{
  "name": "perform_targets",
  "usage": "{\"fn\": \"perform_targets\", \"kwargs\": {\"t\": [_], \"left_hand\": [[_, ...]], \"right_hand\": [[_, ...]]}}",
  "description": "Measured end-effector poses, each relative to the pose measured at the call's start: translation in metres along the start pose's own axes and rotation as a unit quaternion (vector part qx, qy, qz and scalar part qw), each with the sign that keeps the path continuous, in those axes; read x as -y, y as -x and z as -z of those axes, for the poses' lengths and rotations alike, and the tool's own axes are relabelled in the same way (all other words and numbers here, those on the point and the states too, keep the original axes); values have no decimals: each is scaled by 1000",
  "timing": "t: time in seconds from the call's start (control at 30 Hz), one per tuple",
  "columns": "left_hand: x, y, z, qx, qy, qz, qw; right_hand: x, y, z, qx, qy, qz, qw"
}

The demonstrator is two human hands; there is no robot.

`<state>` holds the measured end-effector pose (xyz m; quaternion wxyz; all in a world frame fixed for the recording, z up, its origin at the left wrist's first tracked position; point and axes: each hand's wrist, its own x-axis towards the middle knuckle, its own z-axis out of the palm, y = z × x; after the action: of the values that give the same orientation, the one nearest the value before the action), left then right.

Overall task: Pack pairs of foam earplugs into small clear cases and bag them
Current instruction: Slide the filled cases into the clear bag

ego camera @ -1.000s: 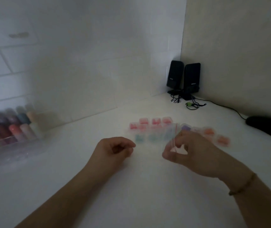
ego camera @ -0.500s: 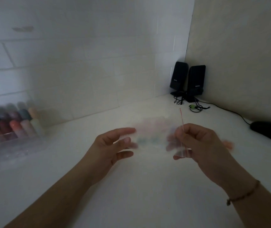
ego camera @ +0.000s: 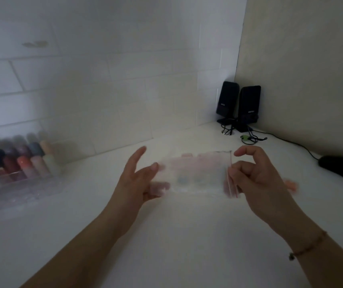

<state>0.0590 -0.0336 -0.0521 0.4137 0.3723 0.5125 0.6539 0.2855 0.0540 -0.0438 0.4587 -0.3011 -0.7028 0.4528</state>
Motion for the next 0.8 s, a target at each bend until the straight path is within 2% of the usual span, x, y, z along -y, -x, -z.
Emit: {"fn": "perform_targets", "kwargs": {"t": [0.07, 0.13, 0.2, 0.37, 0.43, 0.47, 0.53, 0.6, 0.7, 0.8], "left_hand": [[-1, -4, 2, -25, 94, 96, 991], [2, -3, 5, 9, 126, 123, 984], [4, -1, 6, 39, 99, 103, 989], [3, -10, 15, -20, 107, -9, 994], [2, -9, 19, 32, 129, 19, 991], [1, -6, 20, 76, 128, 63, 987], [-3, -2, 21, 162, 79, 166, 969], [-3, 1, 24, 225, 14, 210, 951], [-2, 6, 22, 278, -46, 181, 942], [2, 9, 14, 280, -81, 146, 945]], "right_hand": [[-1, 0, 2, 7, -6, 16, 1000], [-4, 0, 2, 26, -8, 18, 999], [-6, 0, 3, 48, 1, 17, 999], [-8, -3, 10, 57, 30, 12, 998], [-6, -1, 8, 65, 32, 14, 997], [-4, 0, 7, 80, 17, 11, 997], [2, 3, 6, 122, -29, 2, 992], [7, 4, 9, 158, -80, -7, 984], [5, 4, 13, 193, -157, -14, 969], [3, 3, 10, 204, -197, -35, 958]]}}
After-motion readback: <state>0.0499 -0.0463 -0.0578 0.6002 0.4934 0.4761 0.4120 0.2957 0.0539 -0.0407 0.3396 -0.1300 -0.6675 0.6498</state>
